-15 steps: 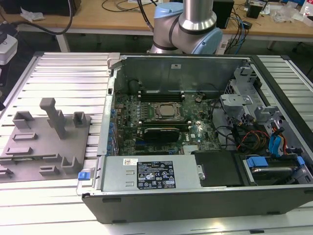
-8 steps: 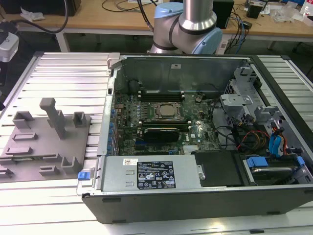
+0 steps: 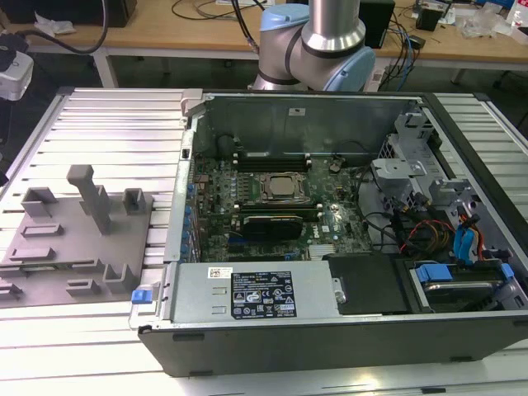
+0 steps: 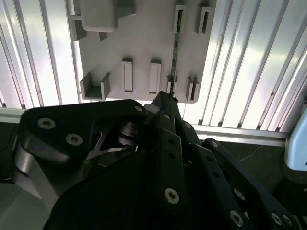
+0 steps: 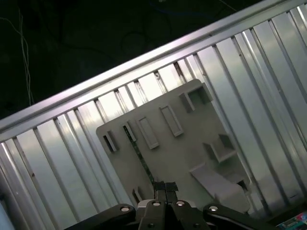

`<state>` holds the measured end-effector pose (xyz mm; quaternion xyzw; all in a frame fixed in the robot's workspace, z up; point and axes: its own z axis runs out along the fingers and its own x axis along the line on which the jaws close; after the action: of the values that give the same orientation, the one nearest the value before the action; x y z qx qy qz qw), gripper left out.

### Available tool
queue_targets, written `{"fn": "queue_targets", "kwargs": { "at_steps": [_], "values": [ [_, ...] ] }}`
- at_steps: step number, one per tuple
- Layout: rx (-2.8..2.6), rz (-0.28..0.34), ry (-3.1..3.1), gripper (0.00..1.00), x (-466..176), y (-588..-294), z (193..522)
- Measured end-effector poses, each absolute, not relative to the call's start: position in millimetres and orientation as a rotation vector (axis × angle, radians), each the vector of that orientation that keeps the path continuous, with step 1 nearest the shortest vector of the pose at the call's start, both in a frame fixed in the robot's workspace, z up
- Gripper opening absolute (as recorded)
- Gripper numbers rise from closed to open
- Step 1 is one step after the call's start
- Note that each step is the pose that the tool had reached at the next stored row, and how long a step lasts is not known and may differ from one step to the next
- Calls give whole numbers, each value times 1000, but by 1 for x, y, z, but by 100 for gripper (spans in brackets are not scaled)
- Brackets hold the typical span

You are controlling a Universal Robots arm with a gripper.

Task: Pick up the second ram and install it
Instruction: 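Pick up the second ram and move it above second insertion slot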

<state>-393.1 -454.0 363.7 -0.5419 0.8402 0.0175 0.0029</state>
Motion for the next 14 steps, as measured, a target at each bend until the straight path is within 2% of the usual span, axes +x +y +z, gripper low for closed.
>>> {"fn": "queue_targets", "kwargs": {
  "at_steps": [14],
  "values": [
    [-1959,55,2453,11,-393,-454,364]
  ]
}}
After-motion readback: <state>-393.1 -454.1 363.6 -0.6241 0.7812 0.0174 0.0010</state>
